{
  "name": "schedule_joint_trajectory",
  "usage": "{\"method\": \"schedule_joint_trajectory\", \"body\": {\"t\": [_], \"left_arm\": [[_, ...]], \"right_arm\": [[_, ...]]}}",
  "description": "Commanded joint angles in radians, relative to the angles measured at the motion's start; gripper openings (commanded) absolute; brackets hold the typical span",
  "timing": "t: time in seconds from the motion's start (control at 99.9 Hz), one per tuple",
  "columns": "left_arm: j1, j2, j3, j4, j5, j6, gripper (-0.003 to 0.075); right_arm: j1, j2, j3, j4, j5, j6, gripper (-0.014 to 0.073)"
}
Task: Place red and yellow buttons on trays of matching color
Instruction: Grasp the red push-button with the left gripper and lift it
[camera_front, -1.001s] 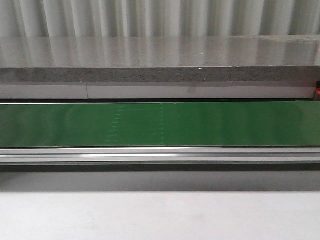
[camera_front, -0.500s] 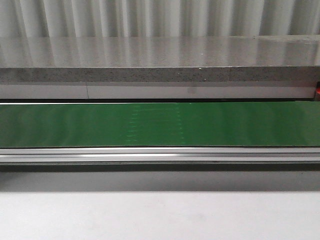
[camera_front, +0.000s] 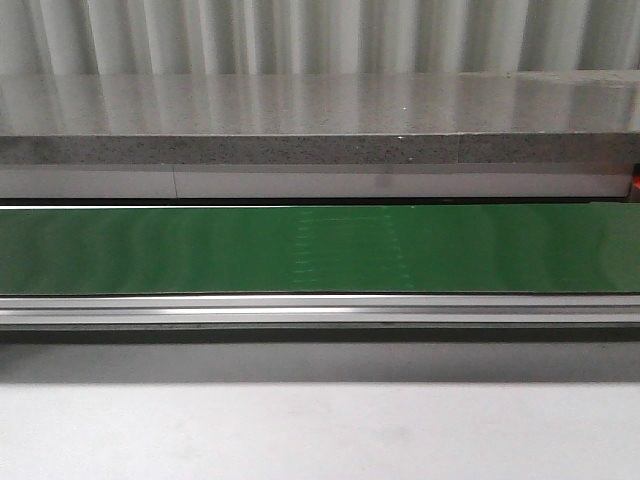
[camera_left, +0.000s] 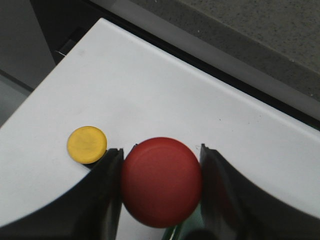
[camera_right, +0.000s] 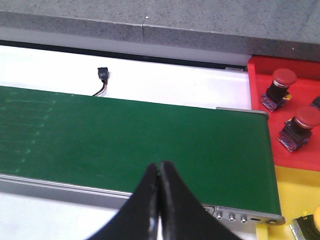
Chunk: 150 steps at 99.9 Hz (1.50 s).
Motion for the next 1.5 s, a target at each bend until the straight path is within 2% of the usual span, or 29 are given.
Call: {"method": "schedule_joint_trajectory", "body": {"t": [0.0, 0.27, 0.57, 0.811, 1.311, 1.401, 1.491], "left_arm": [[-0.009, -0.101, -0.027, -0.01, 0.025, 0.07, -0.002], [-0.091, -0.209, 0.073, -0.066, 0.046, 0.12, -0.002], [-0.175, -0.209, 0.21, -0.094, -0.079, 0.12, -0.002], [-0.179, -0.196, 0.225, -0.094, -0.113, 0.12, -0.002], [-0.179, -0.075, 0.225, -0.142, -0.079, 0.12, -0.0013], [-0.184, -0.075, 0.225, -0.142, -0.066, 0.12, 0.0059], [-0.192, -0.075, 0.22, -0.144, -0.051, 0.12, 0.0215]], "right_arm": [[0.0, 0.0, -0.027, 0.013, -0.061, -0.007, -0.0067], [0.0, 0.0, -0.027, 0.013, -0.061, -0.007, -0.0067], [0.0, 0.0, -0.027, 0.013, -0.061, -0.007, -0.0067], [0.0, 0.0, -0.027, 0.013, -0.061, -0.007, -0.0067], [0.0, 0.0, -0.027, 0.013, -0.06, -0.007, -0.0067], [0.0, 0.0, -0.027, 0.013, -0.06, -0.007, -0.0067], [0.0, 0.0, -0.027, 0.013, -0.059, -0.007, -0.0067]]}}
